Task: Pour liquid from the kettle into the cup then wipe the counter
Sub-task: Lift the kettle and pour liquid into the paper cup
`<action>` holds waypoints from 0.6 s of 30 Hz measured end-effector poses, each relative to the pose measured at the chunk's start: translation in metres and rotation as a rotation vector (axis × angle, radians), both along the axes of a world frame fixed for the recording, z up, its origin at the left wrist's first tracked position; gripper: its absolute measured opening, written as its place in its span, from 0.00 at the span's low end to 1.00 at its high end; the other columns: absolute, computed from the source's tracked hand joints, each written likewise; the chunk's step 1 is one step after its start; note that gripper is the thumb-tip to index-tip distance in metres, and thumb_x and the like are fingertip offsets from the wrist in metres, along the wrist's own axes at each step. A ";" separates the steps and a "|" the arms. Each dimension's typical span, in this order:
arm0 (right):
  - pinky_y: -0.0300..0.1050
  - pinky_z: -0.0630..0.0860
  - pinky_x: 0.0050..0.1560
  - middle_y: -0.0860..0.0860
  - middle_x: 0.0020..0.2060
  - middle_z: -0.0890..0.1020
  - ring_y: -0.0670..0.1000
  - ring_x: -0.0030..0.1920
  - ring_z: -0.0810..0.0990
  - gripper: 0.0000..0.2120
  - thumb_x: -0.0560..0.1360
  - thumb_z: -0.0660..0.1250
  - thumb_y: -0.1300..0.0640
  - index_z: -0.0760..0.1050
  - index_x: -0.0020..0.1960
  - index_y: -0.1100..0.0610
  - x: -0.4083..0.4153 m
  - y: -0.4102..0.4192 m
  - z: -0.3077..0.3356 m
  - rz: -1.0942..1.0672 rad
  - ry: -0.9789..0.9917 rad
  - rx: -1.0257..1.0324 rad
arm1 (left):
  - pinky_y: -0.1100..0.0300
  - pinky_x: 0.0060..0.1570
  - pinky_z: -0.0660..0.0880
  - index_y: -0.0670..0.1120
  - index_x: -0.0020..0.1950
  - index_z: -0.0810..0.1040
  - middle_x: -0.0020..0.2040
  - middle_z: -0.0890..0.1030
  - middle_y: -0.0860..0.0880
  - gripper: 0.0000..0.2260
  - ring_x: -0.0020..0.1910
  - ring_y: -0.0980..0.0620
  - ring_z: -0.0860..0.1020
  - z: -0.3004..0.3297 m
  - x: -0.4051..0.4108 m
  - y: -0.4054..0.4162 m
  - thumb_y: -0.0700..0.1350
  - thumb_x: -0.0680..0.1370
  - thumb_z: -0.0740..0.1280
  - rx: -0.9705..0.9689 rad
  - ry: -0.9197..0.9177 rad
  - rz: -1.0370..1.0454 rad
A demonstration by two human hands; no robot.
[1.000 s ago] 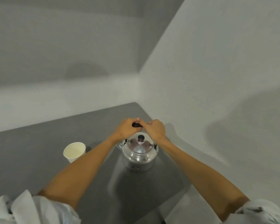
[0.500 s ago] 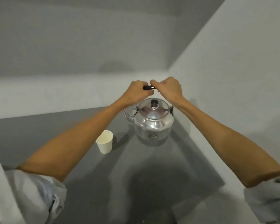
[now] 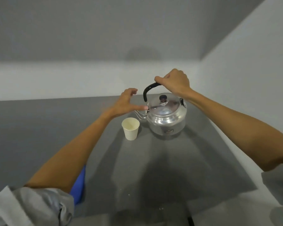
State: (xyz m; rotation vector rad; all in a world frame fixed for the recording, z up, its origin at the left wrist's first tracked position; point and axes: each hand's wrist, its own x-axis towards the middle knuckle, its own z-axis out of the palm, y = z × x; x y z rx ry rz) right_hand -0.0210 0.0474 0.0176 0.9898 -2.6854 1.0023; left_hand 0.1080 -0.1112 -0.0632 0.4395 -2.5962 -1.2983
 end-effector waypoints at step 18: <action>0.41 0.57 0.26 0.47 0.19 0.59 0.48 0.22 0.56 0.21 0.65 0.63 0.46 0.57 0.22 0.53 -0.001 -0.001 -0.022 0.066 0.117 0.213 | 0.45 0.70 0.66 0.49 0.73 0.59 0.70 0.68 0.48 0.52 0.69 0.47 0.67 -0.148 0.031 0.015 0.54 0.55 0.81 0.359 0.021 0.281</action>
